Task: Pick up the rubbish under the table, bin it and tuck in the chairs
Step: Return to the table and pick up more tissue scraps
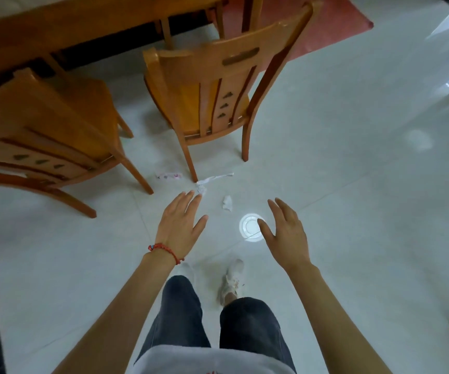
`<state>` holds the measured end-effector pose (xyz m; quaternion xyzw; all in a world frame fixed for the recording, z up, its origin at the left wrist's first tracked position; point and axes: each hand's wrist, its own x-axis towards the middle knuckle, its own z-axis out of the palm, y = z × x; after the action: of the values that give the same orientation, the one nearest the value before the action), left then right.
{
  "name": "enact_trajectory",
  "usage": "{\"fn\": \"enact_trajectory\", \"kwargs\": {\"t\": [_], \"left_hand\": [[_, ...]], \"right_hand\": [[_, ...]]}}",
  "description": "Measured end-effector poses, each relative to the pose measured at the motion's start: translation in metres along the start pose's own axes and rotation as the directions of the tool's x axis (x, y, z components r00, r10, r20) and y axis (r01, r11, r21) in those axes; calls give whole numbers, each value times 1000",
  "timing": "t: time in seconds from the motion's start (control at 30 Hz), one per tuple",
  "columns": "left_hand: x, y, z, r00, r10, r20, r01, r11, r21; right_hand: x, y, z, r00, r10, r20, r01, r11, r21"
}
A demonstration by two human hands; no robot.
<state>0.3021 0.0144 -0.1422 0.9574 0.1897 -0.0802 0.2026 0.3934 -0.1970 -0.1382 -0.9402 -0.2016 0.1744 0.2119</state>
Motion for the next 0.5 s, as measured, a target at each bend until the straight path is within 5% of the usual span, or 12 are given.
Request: {"fn": "enact_trajectory", "kwargs": {"t": [0.5], "left_hand": [[126, -77, 117, 1000, 8, 14, -7, 998, -60]], "right_hand": [[120, 51, 140, 998, 65, -18, -63, 991, 116]]}}
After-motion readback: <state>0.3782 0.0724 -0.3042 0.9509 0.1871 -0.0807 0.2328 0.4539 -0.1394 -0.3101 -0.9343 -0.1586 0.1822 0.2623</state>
